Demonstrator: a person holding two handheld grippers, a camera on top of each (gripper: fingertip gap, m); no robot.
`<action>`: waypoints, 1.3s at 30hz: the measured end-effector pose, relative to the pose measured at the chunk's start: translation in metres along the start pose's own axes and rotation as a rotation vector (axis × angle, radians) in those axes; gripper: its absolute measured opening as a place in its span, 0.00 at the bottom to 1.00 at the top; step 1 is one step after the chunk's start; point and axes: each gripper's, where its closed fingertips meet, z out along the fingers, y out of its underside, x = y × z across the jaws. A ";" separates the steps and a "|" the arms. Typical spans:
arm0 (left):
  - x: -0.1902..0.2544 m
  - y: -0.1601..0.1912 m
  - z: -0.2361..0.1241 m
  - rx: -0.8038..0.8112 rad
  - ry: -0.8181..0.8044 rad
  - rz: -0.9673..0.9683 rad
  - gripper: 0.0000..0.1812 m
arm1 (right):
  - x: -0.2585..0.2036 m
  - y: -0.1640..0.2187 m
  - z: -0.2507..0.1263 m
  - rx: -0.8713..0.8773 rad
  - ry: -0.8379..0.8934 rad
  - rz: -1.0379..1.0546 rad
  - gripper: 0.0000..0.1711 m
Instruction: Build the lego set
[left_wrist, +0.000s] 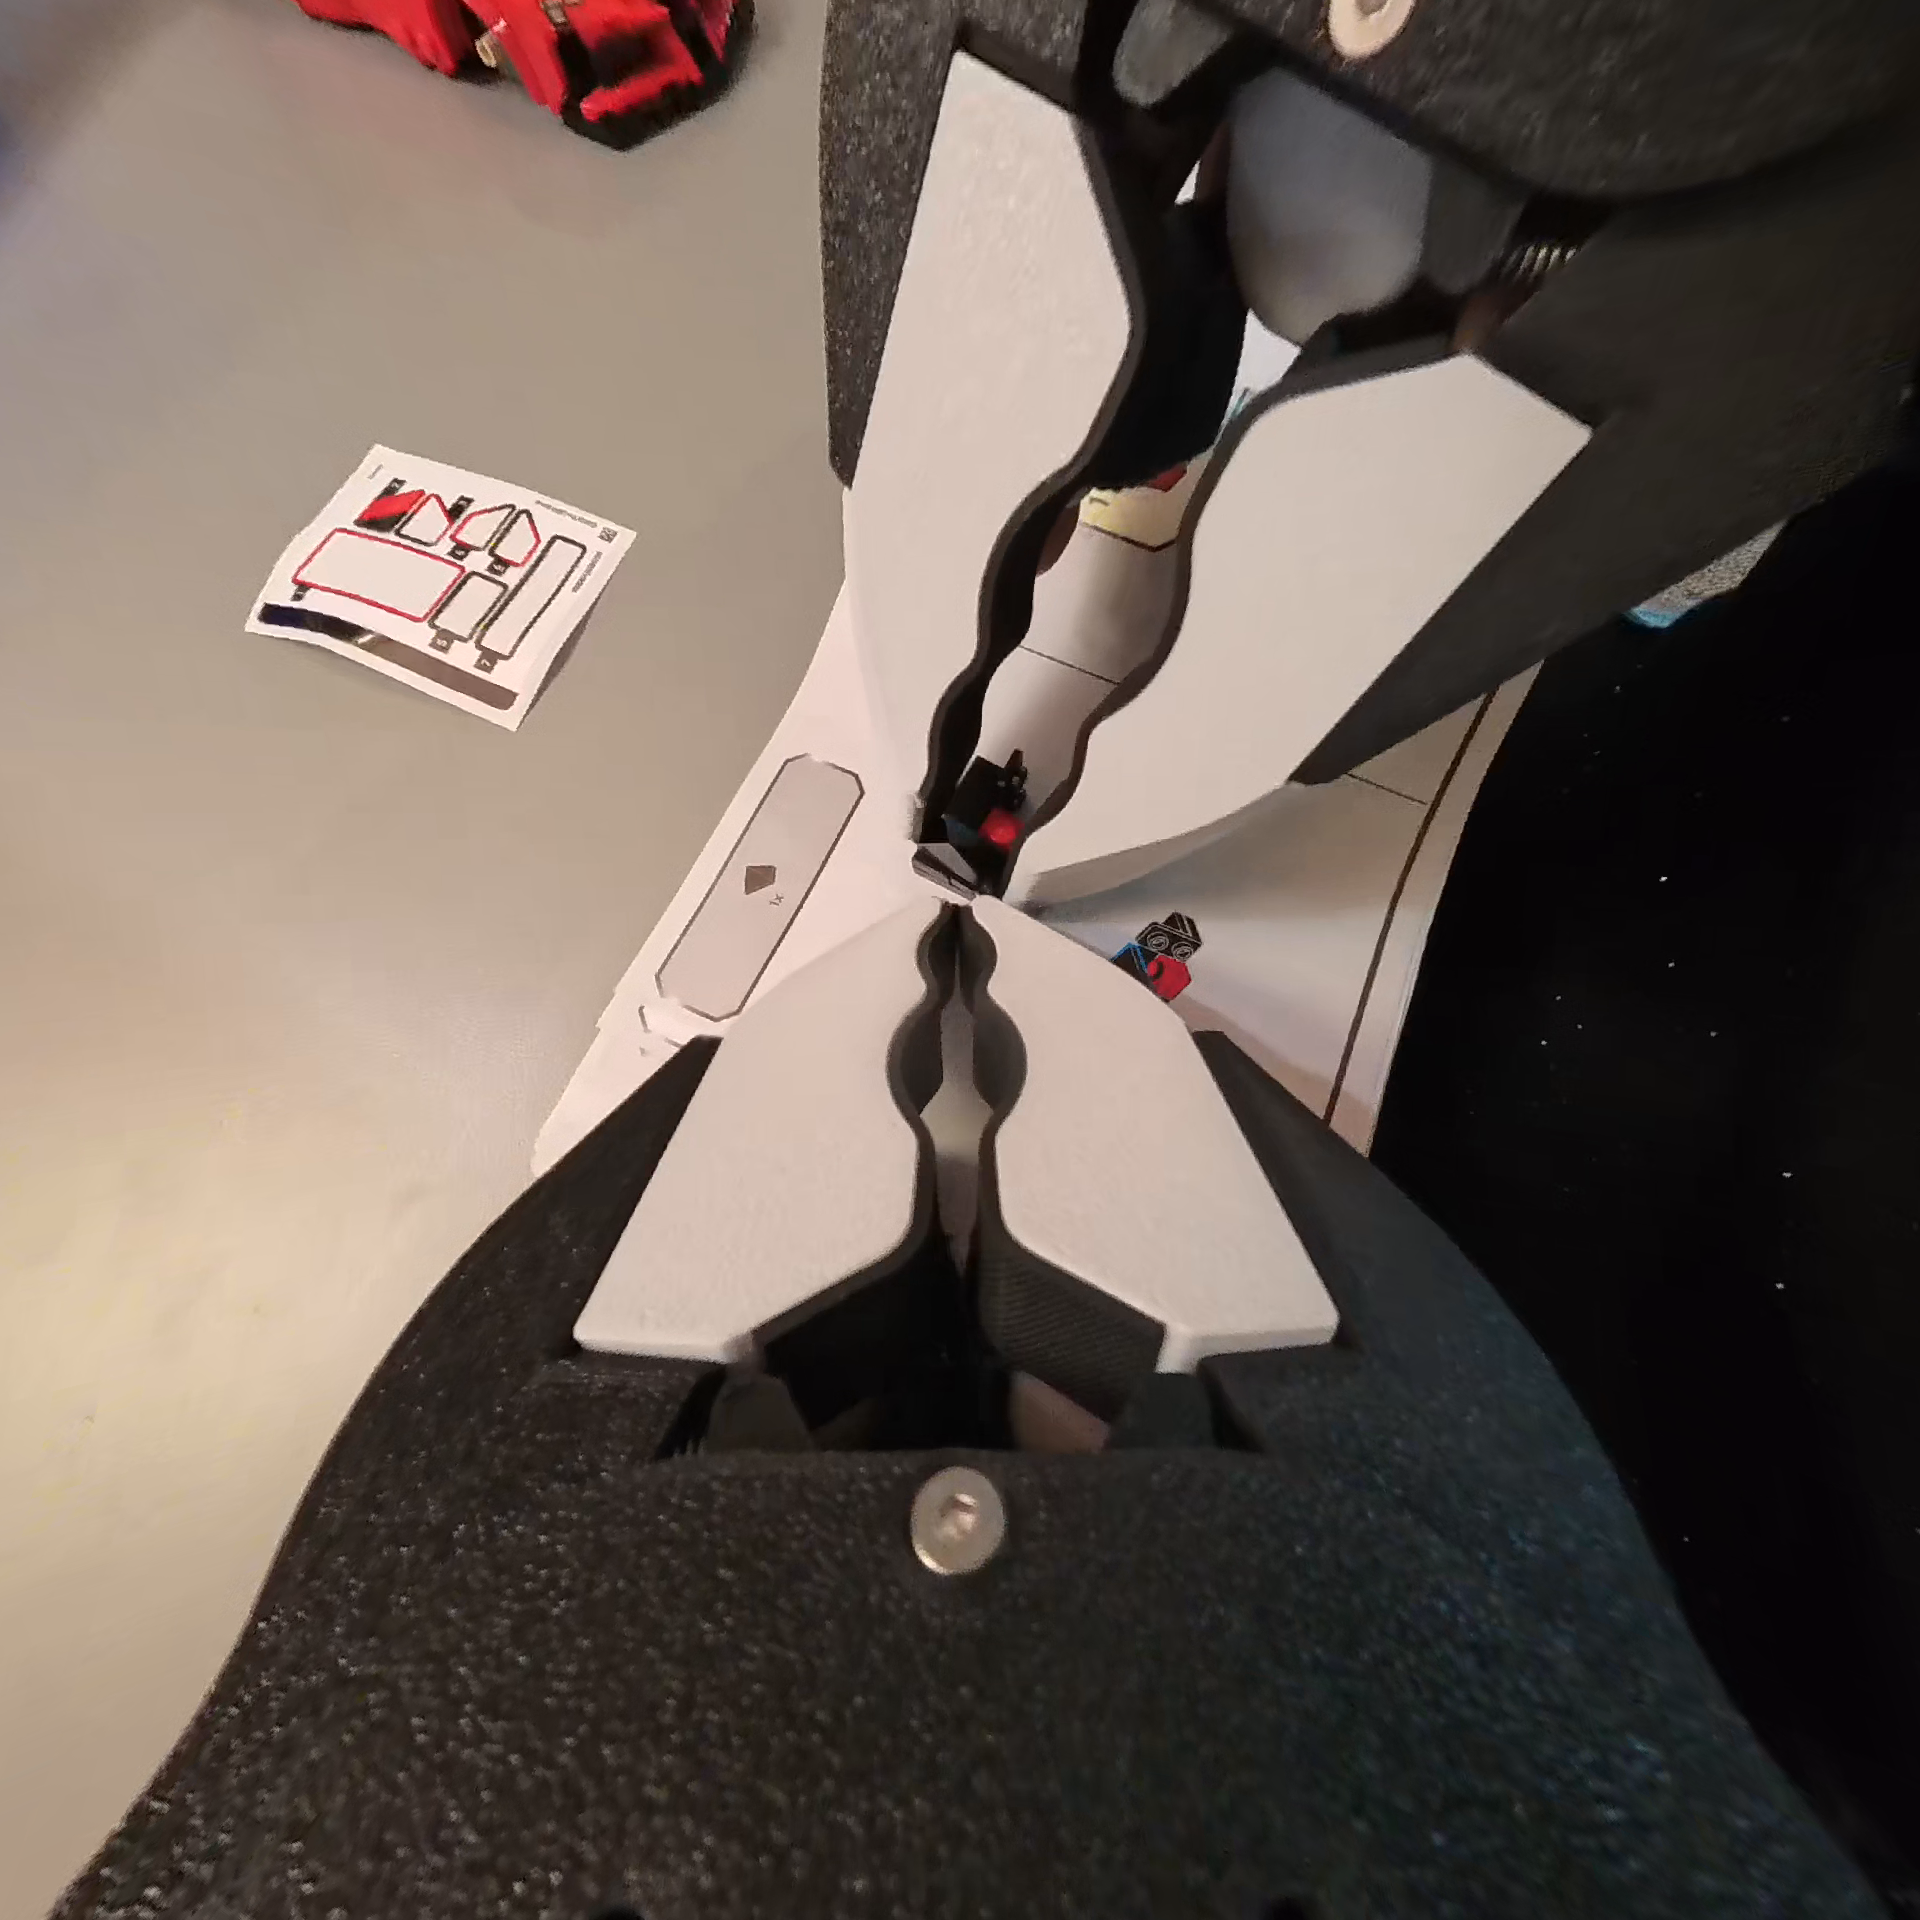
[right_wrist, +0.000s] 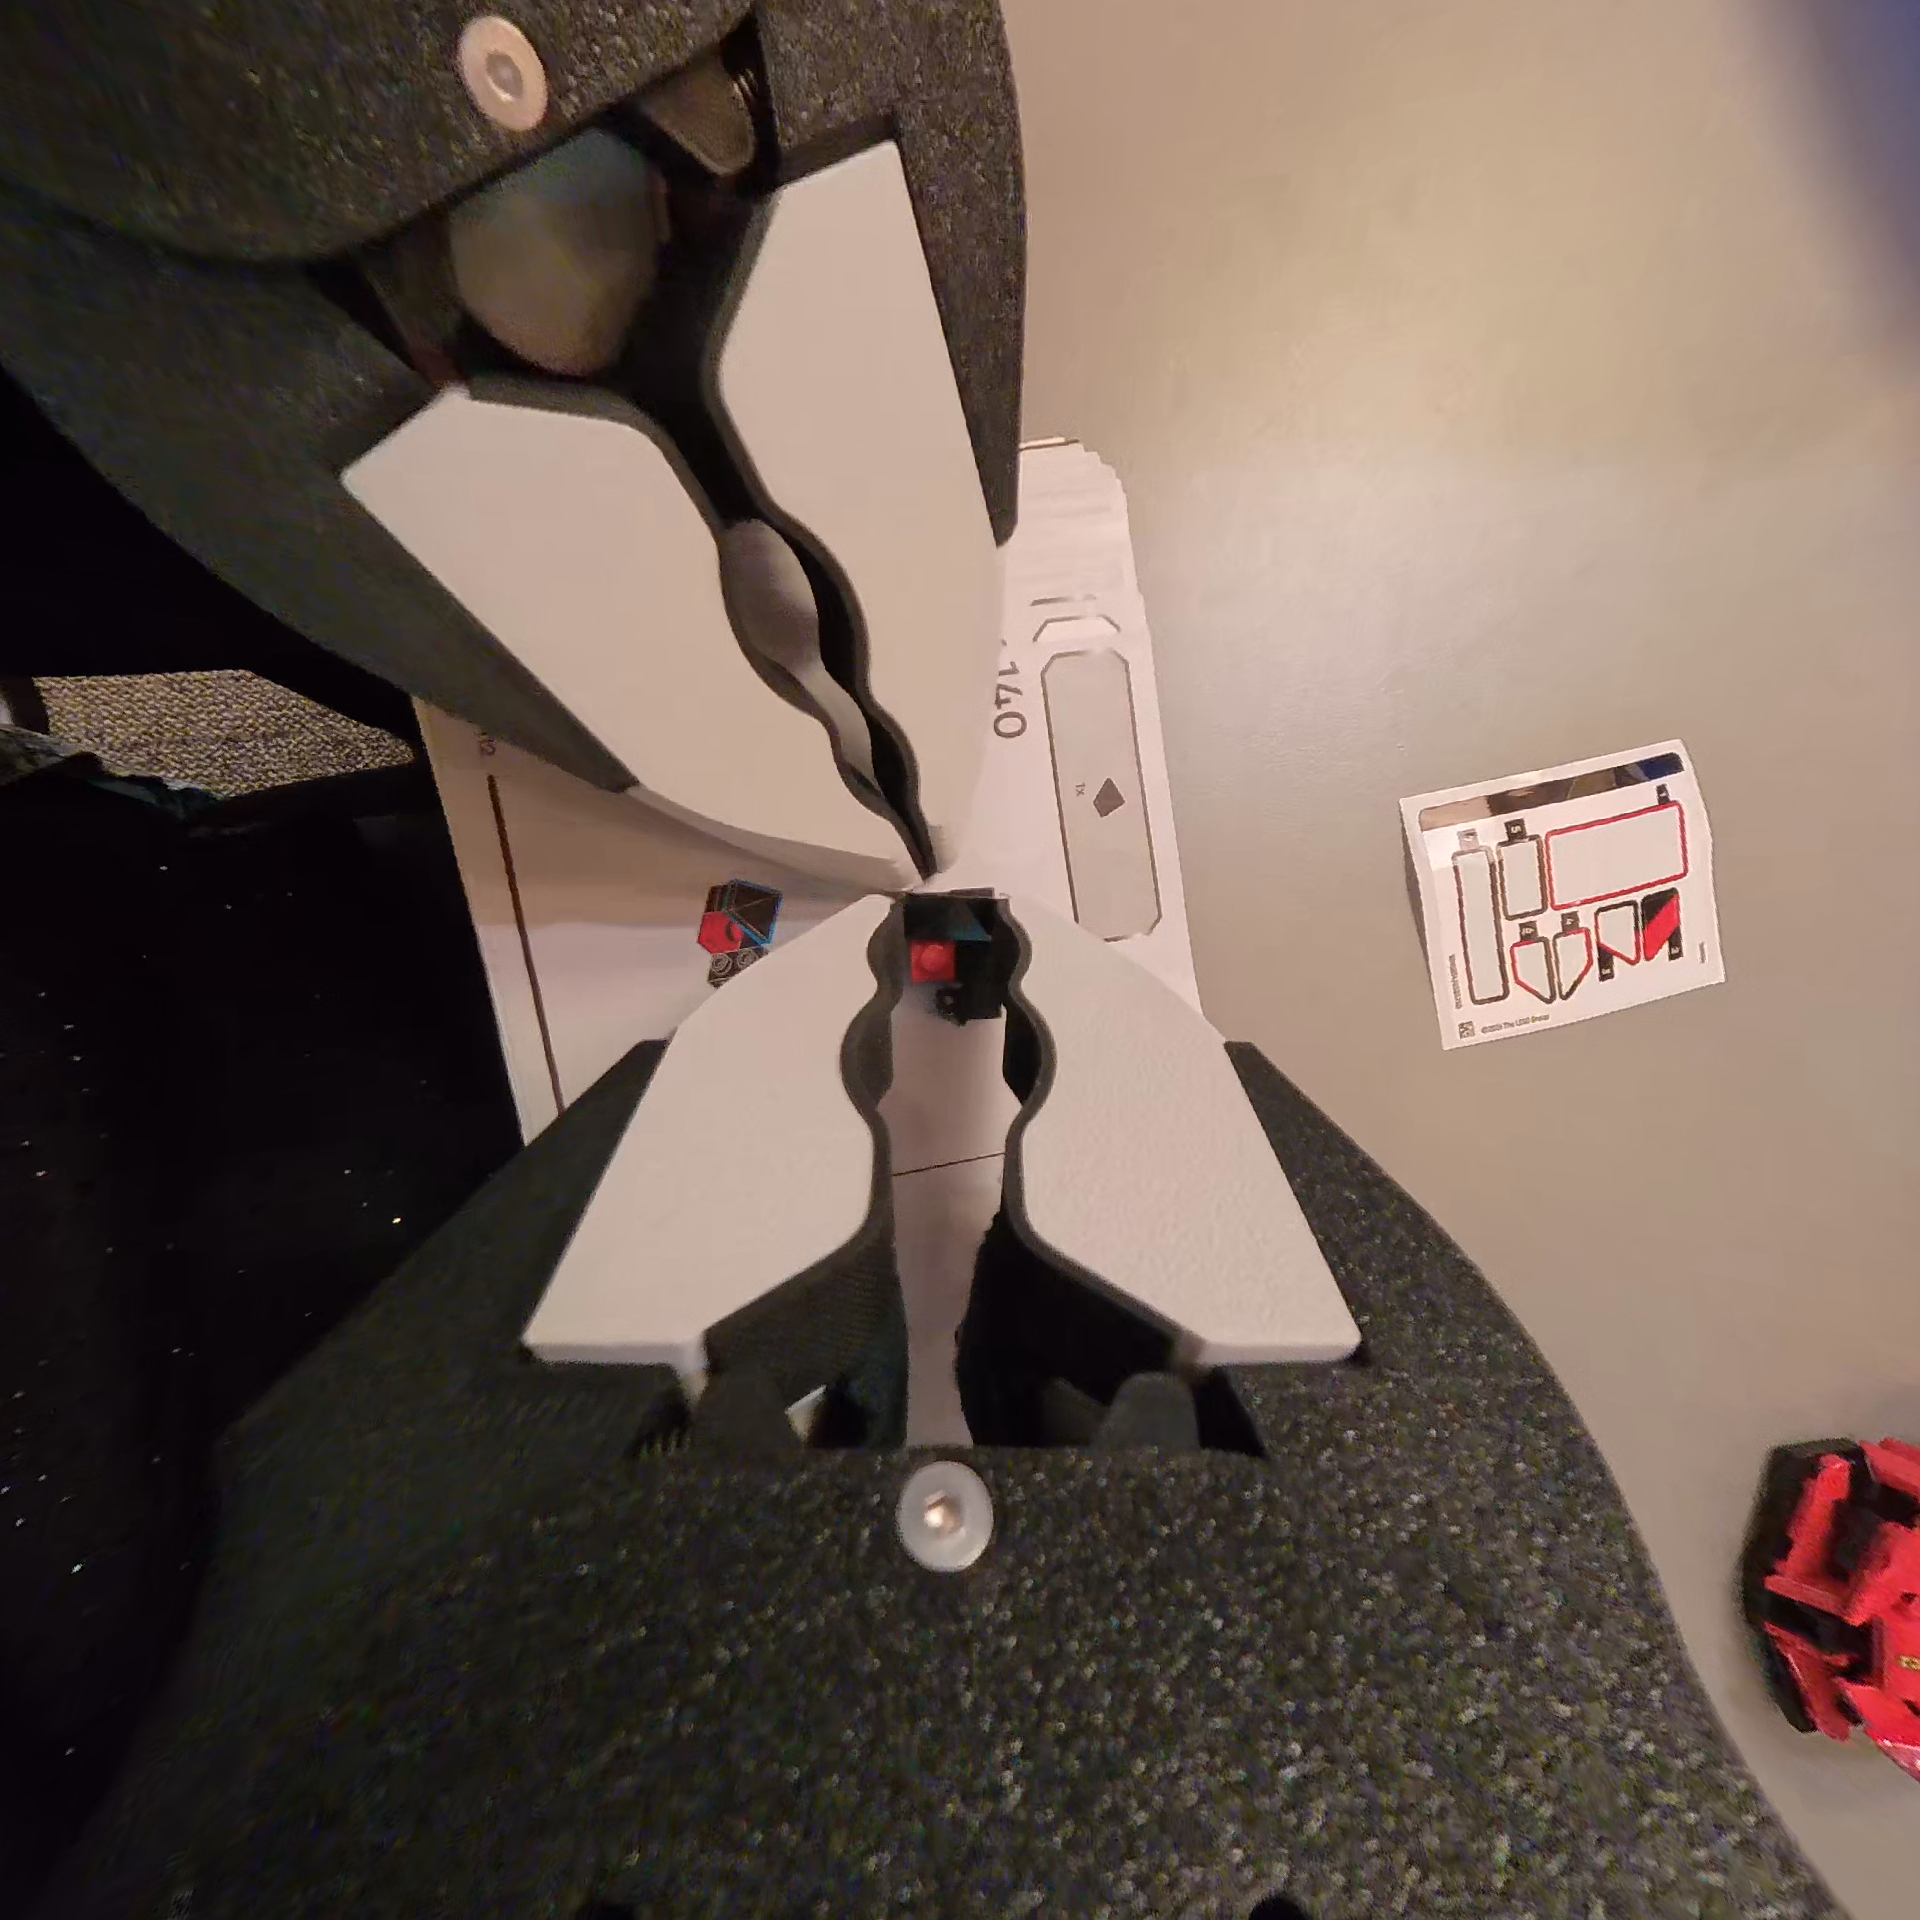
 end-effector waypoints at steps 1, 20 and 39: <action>0.000 0.000 0.000 0.003 0.002 -0.002 0.00 | 0.000 0.000 0.000 0.001 0.000 -0.002 0.09; 0.000 0.000 0.000 0.005 0.030 -0.032 0.00 | 0.000 0.001 0.002 -0.022 -0.058 -0.036 0.10; 0.000 0.000 0.001 0.006 0.026 -0.032 0.00 | -0.001 0.001 0.004 0.011 -0.088 -0.056 0.10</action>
